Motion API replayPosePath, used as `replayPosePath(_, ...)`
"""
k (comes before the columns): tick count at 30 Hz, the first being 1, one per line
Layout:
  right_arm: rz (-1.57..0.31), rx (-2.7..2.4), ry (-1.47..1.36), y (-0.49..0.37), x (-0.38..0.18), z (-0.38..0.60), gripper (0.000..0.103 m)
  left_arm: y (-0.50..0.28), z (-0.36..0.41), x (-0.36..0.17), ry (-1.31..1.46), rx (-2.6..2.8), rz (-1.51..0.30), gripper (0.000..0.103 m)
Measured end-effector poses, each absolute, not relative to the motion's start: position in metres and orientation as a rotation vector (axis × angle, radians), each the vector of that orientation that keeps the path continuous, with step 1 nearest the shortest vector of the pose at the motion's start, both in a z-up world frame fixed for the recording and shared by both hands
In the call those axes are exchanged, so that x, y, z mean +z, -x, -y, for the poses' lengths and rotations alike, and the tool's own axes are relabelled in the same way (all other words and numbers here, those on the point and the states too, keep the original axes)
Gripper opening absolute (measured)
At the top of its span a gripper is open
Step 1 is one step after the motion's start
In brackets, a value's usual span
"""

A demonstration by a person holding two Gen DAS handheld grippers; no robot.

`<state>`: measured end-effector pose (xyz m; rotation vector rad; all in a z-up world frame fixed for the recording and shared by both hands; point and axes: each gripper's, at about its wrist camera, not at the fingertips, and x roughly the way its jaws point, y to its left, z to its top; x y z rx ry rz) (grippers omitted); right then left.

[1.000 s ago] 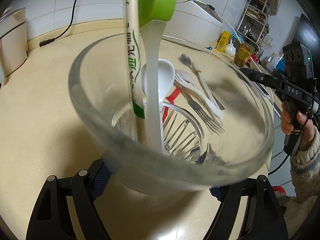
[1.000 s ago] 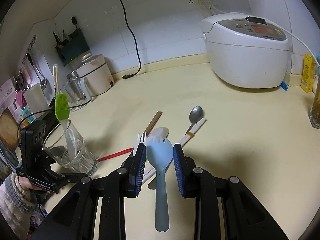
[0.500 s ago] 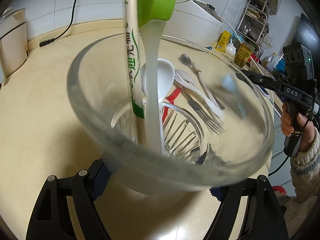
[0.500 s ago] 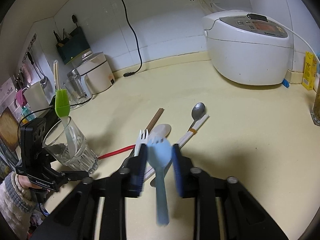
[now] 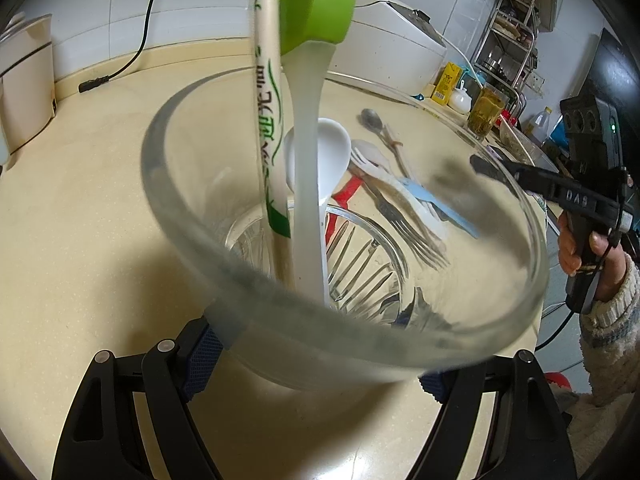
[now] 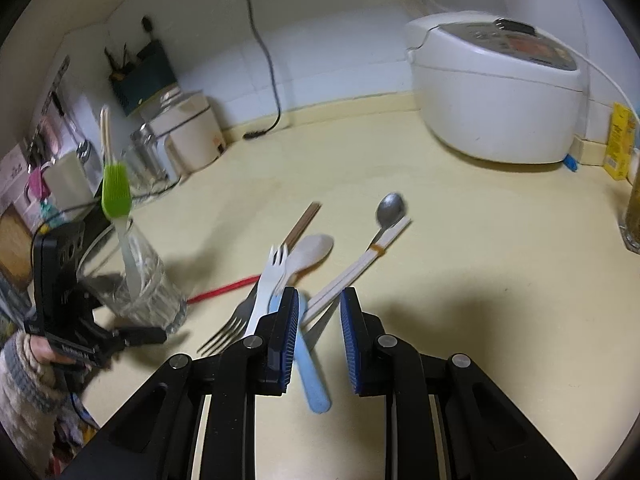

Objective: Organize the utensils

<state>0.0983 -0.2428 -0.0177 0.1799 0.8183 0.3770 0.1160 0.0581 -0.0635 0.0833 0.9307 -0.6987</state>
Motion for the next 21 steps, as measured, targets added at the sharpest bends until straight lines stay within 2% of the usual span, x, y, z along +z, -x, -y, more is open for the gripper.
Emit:
replayPosePath(11,-0.888,0.408,0.144,-0.113,-0.041,0.181,0.026,-0.116,-0.059,-0.063,-0.08,-0.7,-0.931,0.083)
replayPosePath(21,-0.913,0.412,0.209,-0.131,-0.047,0.174,0.031,-0.118,-0.064,-0.063,-0.066,-0.708,-0.932,0.083)
